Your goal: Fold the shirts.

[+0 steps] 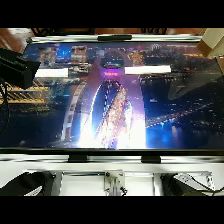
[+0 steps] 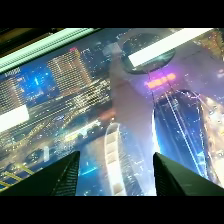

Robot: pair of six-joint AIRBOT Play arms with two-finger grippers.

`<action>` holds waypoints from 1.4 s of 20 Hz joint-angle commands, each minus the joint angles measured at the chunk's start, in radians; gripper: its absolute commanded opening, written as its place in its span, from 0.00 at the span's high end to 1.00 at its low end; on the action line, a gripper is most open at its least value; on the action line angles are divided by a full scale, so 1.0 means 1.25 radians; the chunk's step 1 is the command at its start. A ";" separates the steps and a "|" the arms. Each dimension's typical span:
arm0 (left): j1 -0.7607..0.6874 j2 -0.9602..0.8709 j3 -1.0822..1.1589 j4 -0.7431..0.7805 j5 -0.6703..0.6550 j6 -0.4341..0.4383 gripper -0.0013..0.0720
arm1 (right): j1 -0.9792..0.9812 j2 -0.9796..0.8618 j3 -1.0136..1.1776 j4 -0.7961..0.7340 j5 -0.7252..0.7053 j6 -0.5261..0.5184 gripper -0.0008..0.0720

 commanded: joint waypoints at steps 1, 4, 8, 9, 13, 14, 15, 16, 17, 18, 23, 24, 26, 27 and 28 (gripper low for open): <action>0.000 0.000 0.000 0.000 0.000 -0.063 0.25 | -0.045 -0.042 0.051 0.087 -0.073 -0.023 0.92; 0.000 0.000 0.000 0.000 0.000 -0.080 0.25 | -0.080 -0.088 0.120 0.123 -0.075 -0.023 0.92; 0.000 0.000 0.000 0.000 0.000 -0.080 0.25 | -0.124 -0.111 0.125 0.128 -0.053 -0.024 0.92; 0.000 0.000 0.000 0.000 0.000 -0.080 0.25 | -0.137 -0.115 0.125 0.128 -0.046 -0.024 0.92; 0.000 0.000 0.000 0.000 0.000 -0.080 0.26 | -0.187 -0.123 0.125 0.129 -0.034 -0.013 0.92; 0.000 0.000 0.000 0.000 0.000 -0.080 0.26 | -0.202 -0.123 0.125 0.132 -0.027 -0.001 0.92; 0.000 0.000 0.000 0.000 0.000 -0.080 0.26 | -0.216 -0.123 0.125 0.132 -0.016 0.004 0.92; 0.000 0.000 0.000 0.000 0.000 -0.080 0.26 | -0.229 -0.123 0.125 0.133 0.002 0.004 0.92; 0.000 0.000 0.000 0.000 0.000 -0.080 0.26 | -0.241 -0.123 0.125 0.133 0.026 0.004 0.92; 0.000 0.000 0.000 0.000 0.000 -0.086 0.26 | -0.251 -0.123 0.125 0.134 0.055 0.004 0.92; 0.000 -0.001 0.000 0.000 0.000 -0.092 0.25 | -0.261 -0.099 0.125 0.159 0.146 -0.002 0.35; 0.000 -0.002 0.000 0.000 0.000 -0.092 0.26 | -0.261 -0.084 0.125 0.161 0.150 -0.002 0.35; 0.000 -0.005 -0.001 0.000 -0.001 -0.092 0.25 | -0.261 -0.050 0.125 0.181 0.153 -0.001 0.35; 0.000 -0.009 -0.001 0.000 -0.003 -0.092 0.26 | -0.261 -0.032 0.125 0.201 0.163 -0.001 0.35; 0.000 -0.015 -0.002 0.000 -0.009 -0.092 0.26 | -0.261 -0.014 0.125 0.210 0.182 -0.001 0.35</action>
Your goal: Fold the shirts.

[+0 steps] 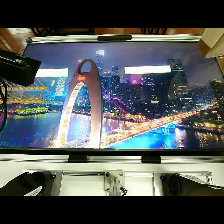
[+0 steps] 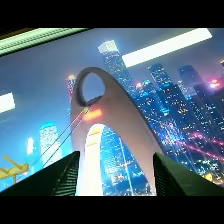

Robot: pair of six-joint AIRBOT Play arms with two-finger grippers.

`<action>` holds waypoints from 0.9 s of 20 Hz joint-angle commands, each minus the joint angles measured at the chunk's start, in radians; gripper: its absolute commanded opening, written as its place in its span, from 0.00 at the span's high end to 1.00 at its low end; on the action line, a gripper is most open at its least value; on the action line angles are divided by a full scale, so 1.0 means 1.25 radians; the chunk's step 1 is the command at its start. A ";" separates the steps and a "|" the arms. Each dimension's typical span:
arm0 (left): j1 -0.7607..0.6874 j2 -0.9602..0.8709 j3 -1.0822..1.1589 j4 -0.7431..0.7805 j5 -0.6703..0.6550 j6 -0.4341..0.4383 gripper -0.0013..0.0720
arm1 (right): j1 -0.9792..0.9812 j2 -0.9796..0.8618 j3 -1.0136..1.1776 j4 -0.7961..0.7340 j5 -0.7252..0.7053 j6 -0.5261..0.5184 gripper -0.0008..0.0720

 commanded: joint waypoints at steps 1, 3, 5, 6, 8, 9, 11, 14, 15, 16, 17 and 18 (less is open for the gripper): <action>0.000 -0.011 -0.008 0.000 -0.011 0.000 0.26 | -0.002 0.058 0.000 0.038 0.073 0.003 0.35; 0.000 -0.014 -0.041 0.000 -0.012 0.000 0.25 | 0.000 0.090 0.000 0.034 0.166 0.004 0.35; 0.000 -0.015 -0.086 0.000 -0.011 0.000 0.26 | 0.000 0.108 0.000 0.031 0.287 0.003 0.35; 0.000 -0.015 -0.106 0.000 -0.011 0.000 0.26 | 0.000 0.116 0.000 0.032 0.342 0.003 0.35; 0.000 -0.015 -0.130 0.000 -0.002 0.003 0.26 | 0.000 0.135 0.000 0.041 0.433 0.004 0.25; 0.000 -0.015 -0.134 0.001 0.004 0.019 0.25 | 0.000 0.147 0.000 0.058 0.459 0.009 0.12; 0.000 -0.017 -0.136 0.003 0.012 0.037 0.25 | 0.001 0.172 0.000 0.130 0.505 0.011 0.12; 0.016 -0.034 -0.138 0.004 0.010 0.043 0.25 | 0.058 0.187 -0.003 0.240 0.594 -0.014 0.24; 0.031 -0.043 -0.141 0.003 0.007 0.043 0.26 | 0.091 0.198 -0.011 0.259 0.594 -0.009 0.36; 0.047 -0.052 -0.146 0.003 -0.002 0.042 0.26 | 0.135 0.208 -0.024 0.270 0.593 -0.009 0.38; 0.063 -0.060 -0.154 0.003 -0.017 0.042 0.25 | 0.187 0.209 -0.039 0.274 0.594 0.002 0.38; 0.081 -0.068 -0.168 0.003 -0.038 0.042 0.25 | 0.243 0.209 -0.052 0.273 0.593 0.022 0.38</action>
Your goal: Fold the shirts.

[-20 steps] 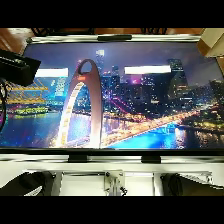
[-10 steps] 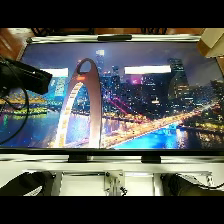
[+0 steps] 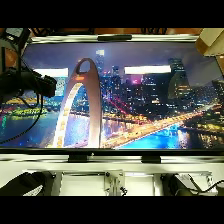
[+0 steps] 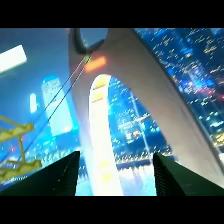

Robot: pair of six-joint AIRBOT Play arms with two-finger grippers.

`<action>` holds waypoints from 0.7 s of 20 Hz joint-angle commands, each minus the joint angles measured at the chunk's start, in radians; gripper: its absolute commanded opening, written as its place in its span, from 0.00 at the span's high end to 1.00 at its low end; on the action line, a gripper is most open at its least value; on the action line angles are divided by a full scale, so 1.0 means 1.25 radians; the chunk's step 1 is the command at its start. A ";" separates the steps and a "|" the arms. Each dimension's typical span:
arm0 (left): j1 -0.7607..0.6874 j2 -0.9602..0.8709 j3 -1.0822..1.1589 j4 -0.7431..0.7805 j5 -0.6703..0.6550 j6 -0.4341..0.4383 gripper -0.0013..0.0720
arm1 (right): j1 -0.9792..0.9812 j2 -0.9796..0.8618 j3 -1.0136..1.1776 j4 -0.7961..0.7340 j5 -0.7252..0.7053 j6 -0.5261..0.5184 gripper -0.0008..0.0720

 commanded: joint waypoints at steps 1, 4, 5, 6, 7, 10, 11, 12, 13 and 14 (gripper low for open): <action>0.052 -0.025 -0.034 0.000 -0.055 0.005 0.25 | 0.177 0.012 -0.051 0.044 0.109 0.033 0.38; 0.092 -0.027 -0.117 -0.003 -0.067 0.004 0.25 | 0.459 0.012 -0.204 -0.025 0.108 0.086 0.38; 0.104 -0.027 -0.154 -0.013 -0.063 0.004 0.25 | 0.567 0.012 -0.264 -0.064 0.098 0.113 0.38; 0.119 -0.029 -0.194 -0.045 -0.064 0.005 0.25 | 0.686 0.012 -0.326 -0.106 0.065 0.142 0.38; 0.137 -0.037 -0.229 -0.089 -0.063 0.014 0.25 | 0.793 0.012 -0.374 -0.144 0.006 0.179 0.36; 0.209 -0.078 -0.244 -0.269 -0.070 0.056 0.16 | 1.071 -0.014 -0.458 -0.209 -0.266 0.323 0.36; 0.238 -0.092 -0.236 -0.326 -0.069 0.052 0.16 | 1.125 -0.047 -0.458 -0.217 -0.297 0.345 0.36; 0.270 -0.108 -0.231 -0.375 -0.073 0.047 0.16 | 1.164 -0.087 -0.457 -0.207 -0.300 0.351 0.36; 0.299 -0.125 -0.231 -0.407 -0.086 0.047 0.16 | 1.188 -0.123 -0.457 -0.194 -0.289 0.344 0.36; 0.319 -0.139 -0.231 -0.414 -0.105 0.047 0.16 | 1.208 -0.156 -0.457 -0.188 -0.273 0.311 0.36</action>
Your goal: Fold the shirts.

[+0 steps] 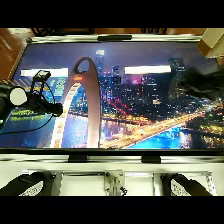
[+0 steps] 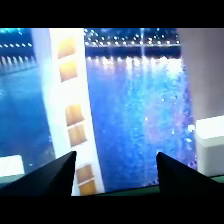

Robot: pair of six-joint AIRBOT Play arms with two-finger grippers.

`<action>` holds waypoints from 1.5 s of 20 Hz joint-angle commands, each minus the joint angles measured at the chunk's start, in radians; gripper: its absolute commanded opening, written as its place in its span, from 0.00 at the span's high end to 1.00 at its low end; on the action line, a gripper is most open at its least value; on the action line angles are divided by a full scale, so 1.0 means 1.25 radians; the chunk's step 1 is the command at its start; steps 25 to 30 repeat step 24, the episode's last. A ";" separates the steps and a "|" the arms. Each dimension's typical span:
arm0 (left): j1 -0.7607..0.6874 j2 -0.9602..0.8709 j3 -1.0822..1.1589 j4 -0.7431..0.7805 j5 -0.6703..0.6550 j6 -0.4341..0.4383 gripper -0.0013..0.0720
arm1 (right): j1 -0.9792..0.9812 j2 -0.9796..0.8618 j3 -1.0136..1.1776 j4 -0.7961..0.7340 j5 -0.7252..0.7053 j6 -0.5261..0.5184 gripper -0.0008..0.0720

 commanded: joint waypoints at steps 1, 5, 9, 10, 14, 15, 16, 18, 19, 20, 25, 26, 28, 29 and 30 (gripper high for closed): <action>0.080 -0.049 -0.006 -0.123 -0.045 0.006 0.16 | 0.149 -0.097 -0.026 -0.018 -0.034 -0.026 0.36; 0.083 -0.053 -0.006 -0.116 0.008 0.006 0.16 | 0.224 -0.124 -0.026 -0.077 -0.002 -0.087 0.36; 0.083 -0.053 -0.006 -0.115 0.013 0.009 0.16 | 0.234 -0.124 -0.026 -0.074 -0.030 -0.086 0.36; 0.083 -0.053 -0.006 -0.115 0.014 0.009 0.16 | 0.234 -0.124 -0.026 -0.075 -0.030 -0.086 0.36; 0.083 -0.053 -0.006 -0.116 0.013 0.008 0.16 | 0.234 -0.124 -0.026 -0.074 -0.030 -0.086 0.36; 0.083 -0.053 -0.006 -0.116 0.013 0.008 0.16 | 0.234 -0.124 -0.026 -0.074 -0.030 -0.086 0.36; 0.083 -0.053 -0.006 -0.116 0.013 0.008 0.16 | 0.234 -0.124 -0.026 -0.074 -0.030 -0.086 0.36; 0.083 -0.053 -0.006 -0.116 0.013 0.008 0.16 | 0.234 -0.124 -0.026 -0.074 -0.030 -0.086 0.36; 0.083 -0.053 -0.006 -0.116 0.013 0.008 0.16 | 0.234 -0.124 -0.026 -0.074 -0.030 -0.086 0.36; 0.083 -0.053 -0.006 -0.116 0.013 0.008 0.16 | 0.234 -0.124 -0.026 -0.074 -0.030 -0.086 0.36; 0.083 -0.053 -0.006 -0.116 0.013 0.008 0.16 | 0.234 -0.124 -0.026 -0.074 -0.030 -0.086 0.36; 0.083 -0.053 -0.006 -0.116 0.013 0.008 0.16 | 0.234 -0.124 -0.026 -0.074 -0.030 -0.086 0.36; 0.083 -0.053 -0.006 -0.116 0.013 0.008 0.16 | 0.234 -0.124 -0.026 -0.074 -0.030 -0.086 0.36; 0.083 -0.053 -0.006 -0.116 0.013 0.008 0.16 | 0.234 -0.124 -0.026 -0.074 -0.030 -0.086 0.36; 0.083 -0.053 -0.006 -0.116 0.013 0.008 0.16 | 0.234 -0.124 -0.026 -0.074 -0.030 -0.086 0.36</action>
